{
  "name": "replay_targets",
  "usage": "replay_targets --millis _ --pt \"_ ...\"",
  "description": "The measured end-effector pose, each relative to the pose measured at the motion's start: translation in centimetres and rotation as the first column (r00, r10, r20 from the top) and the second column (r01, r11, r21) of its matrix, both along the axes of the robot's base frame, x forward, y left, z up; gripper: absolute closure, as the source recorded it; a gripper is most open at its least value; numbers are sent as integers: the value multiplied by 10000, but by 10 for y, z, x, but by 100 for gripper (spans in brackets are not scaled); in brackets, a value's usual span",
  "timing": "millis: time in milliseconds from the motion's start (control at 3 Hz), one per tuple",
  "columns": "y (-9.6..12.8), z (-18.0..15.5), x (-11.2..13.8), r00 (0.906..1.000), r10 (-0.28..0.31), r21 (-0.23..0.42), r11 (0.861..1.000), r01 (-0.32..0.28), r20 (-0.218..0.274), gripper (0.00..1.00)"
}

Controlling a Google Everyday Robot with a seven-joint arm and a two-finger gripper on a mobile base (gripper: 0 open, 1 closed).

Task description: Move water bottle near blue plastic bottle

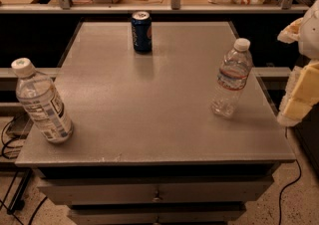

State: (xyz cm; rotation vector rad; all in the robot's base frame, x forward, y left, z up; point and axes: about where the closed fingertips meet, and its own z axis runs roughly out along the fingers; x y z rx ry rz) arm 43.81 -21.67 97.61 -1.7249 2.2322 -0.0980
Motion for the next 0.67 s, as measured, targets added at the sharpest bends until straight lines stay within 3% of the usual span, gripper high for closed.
replay_targets --millis 667 --pt "0 3 2 9995 276 48 9996 -277 174 0"
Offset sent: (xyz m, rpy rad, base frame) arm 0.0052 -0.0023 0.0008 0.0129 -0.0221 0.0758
